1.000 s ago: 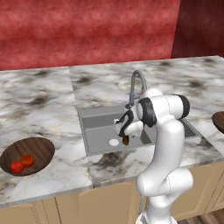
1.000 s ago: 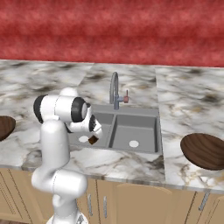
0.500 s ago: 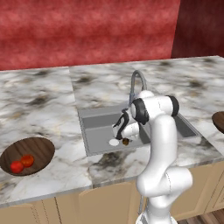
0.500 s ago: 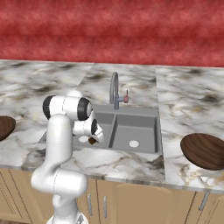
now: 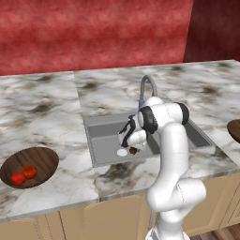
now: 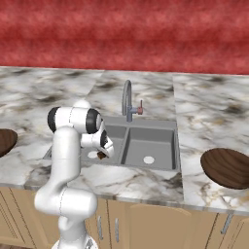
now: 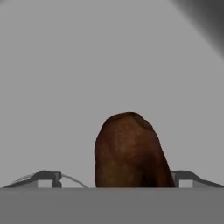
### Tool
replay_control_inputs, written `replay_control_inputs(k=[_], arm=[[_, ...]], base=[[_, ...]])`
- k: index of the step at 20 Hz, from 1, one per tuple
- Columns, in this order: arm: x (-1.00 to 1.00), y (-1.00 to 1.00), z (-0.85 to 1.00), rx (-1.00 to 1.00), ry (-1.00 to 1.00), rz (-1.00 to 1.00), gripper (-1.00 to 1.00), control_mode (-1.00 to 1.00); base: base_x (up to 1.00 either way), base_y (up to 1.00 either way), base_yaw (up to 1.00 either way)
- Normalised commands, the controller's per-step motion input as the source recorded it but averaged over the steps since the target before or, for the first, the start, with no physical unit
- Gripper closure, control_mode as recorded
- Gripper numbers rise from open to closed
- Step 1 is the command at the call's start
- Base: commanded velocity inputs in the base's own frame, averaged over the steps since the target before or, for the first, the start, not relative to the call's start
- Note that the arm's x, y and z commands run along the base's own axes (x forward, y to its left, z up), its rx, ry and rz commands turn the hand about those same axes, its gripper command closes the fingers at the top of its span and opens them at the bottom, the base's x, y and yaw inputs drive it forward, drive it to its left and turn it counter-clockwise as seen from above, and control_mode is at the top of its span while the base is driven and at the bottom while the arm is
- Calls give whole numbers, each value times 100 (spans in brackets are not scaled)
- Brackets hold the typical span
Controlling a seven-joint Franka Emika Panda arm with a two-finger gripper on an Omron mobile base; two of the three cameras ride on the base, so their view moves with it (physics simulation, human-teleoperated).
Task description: Pick the tomatos from the cabinet and place them in one bowl. Pick the sweet potato from the sink and place it in the other bowl.
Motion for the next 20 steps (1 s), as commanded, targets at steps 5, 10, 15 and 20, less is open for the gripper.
replay_control_inputs(k=[5, 10, 15, 20], arm=[[0, 0, -12, 1, 0, 0, 100, -100], [-9, 0, 7, 0, 0, -2, 100, -100], [-13, -3, 65, 3, 7, -10, 100, -100], [-2, 6, 75, 3, 2, -8, 100, -100]], base=[[0, 0, 0], [0, 0, 0], [0, 0, 0], [0, 0, 0]])
